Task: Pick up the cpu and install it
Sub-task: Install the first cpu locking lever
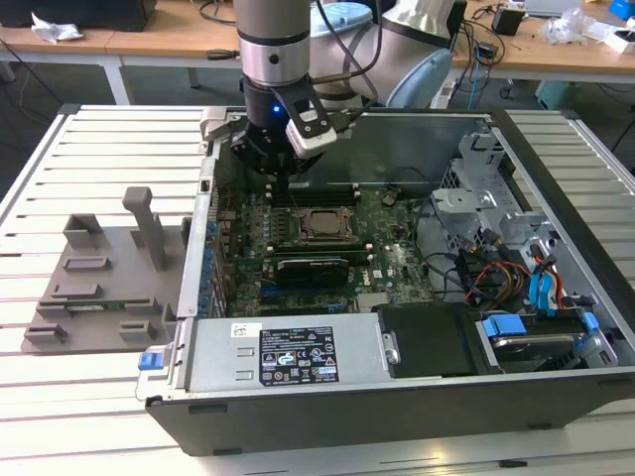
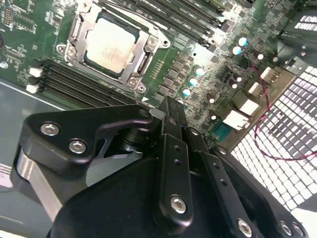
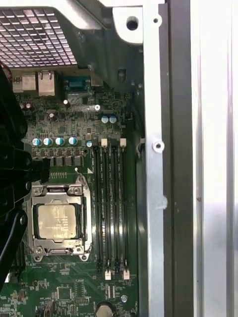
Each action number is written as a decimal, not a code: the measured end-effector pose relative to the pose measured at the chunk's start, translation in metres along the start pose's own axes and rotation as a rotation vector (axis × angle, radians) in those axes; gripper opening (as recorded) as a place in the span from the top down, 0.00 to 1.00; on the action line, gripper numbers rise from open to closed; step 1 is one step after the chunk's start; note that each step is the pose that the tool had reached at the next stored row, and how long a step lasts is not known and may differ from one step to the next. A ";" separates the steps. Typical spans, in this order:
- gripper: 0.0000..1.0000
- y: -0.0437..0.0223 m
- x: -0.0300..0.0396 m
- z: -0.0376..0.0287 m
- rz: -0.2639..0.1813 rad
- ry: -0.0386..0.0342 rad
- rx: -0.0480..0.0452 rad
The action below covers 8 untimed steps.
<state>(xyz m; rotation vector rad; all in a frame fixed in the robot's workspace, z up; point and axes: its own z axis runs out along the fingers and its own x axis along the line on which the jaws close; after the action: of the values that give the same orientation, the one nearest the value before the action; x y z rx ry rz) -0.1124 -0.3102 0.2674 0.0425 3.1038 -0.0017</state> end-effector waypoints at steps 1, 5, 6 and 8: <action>0.89 0.0010 0.0020 0.0000 0.000 0.0003 0.0002; 0.89 0.0061 0.0054 0.0004 0.000 0.0002 0.0000; 0.89 0.0072 0.0073 0.0007 0.000 0.0000 -0.0002; 0.89 0.0107 0.0089 0.0013 -0.001 0.0001 -0.0001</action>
<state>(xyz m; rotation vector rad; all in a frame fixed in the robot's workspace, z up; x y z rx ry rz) -0.1209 -0.2993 0.2658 0.0412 3.1040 -0.0016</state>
